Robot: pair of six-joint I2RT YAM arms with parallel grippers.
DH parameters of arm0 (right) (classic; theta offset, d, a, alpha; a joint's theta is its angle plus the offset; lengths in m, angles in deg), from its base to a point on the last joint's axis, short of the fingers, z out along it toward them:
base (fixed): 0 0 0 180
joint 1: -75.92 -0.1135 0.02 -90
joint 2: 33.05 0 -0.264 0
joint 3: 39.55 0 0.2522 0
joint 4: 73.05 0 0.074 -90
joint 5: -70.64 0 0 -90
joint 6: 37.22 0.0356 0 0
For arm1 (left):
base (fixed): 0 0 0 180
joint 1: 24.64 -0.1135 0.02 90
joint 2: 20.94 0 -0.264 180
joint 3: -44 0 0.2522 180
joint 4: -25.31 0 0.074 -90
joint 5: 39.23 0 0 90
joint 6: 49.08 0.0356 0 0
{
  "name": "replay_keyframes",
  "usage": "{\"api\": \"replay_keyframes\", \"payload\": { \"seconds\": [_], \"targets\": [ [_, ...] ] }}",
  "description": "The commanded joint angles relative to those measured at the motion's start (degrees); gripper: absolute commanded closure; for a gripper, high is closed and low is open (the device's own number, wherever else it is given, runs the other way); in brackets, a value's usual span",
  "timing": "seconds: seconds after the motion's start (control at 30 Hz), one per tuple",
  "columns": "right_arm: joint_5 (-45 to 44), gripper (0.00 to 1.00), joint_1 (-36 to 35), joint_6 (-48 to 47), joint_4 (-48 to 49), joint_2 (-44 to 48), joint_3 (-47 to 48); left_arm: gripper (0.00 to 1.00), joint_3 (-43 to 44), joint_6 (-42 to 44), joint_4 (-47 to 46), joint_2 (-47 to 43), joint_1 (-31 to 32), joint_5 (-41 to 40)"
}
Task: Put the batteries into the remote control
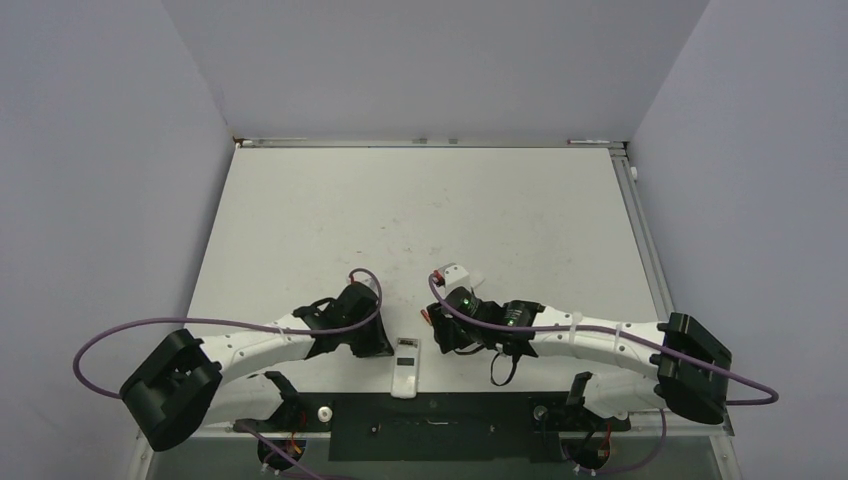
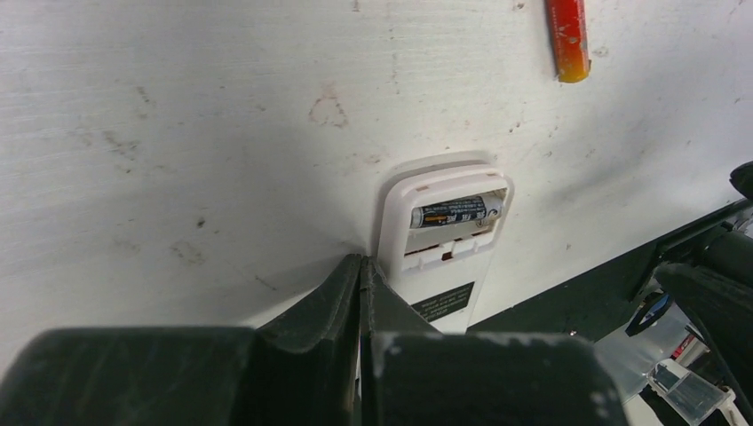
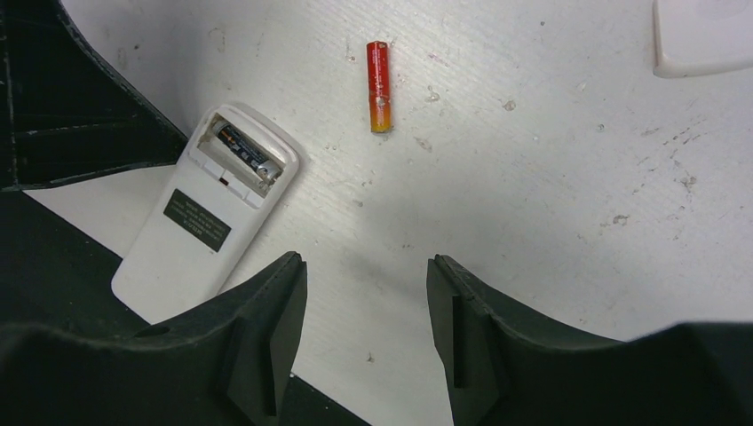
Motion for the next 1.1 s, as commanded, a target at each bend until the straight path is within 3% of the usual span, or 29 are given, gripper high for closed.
{"api": "replay_keyframes", "payload": {
  "seconds": [0.0,0.77,1.07],
  "targets": [
    [0.18,0.48,0.46,0.69,2.40,2.74,-0.70,1.00,1.96,0.57,-1.45,2.54,1.25,-0.76],
    [-3.47,0.47,1.54,4.63,-4.71,9.80,-3.54,1.00,13.29,8.36,-3.44,16.08,8.08,0.66],
    [0.08,0.46,1.92,10.34,-2.80,12.65,-8.13,1.00,16.05,10.19,-2.00,17.51,9.17,-0.50]
  ]
}}
